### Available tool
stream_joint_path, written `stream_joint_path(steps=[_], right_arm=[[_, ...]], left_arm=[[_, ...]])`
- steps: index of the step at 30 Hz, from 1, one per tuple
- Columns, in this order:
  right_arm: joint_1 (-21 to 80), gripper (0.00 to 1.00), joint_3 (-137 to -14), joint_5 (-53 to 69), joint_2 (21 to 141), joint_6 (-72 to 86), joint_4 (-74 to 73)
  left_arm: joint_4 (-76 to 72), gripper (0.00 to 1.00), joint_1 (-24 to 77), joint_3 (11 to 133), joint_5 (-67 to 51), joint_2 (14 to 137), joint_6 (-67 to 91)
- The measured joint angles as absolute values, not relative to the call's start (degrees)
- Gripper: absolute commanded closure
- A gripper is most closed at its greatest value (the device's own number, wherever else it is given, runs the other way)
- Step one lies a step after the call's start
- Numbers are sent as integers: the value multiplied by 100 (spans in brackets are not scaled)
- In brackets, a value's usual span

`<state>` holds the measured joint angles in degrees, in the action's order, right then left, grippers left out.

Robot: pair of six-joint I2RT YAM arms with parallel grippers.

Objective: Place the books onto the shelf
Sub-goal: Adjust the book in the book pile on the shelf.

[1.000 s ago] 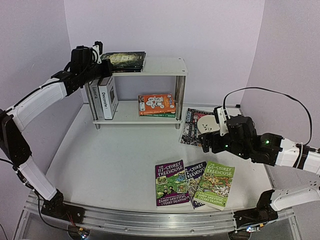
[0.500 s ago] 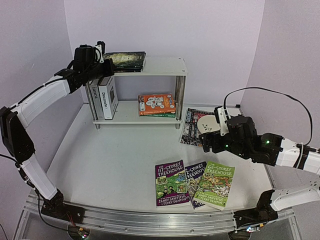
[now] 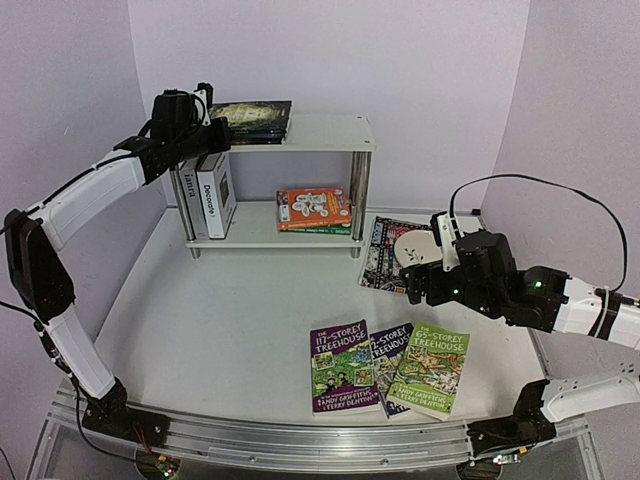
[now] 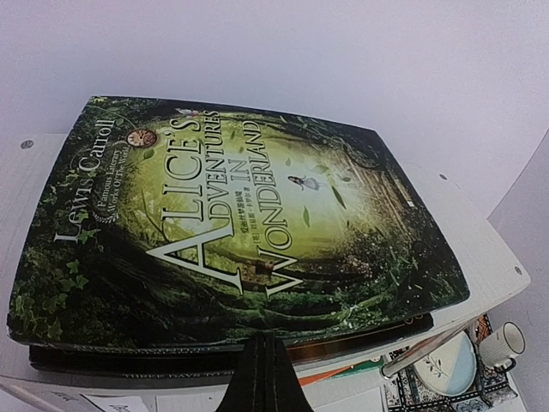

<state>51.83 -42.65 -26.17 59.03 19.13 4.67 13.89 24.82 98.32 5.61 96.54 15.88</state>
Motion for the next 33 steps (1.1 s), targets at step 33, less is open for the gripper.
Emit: stream_joint_path(steps=[33], right_arm=[[5183, 2, -4265, -2539, 5922, 2008, 397]], left_arm=[[1458, 88, 2377, 9732, 65, 9566, 1580]])
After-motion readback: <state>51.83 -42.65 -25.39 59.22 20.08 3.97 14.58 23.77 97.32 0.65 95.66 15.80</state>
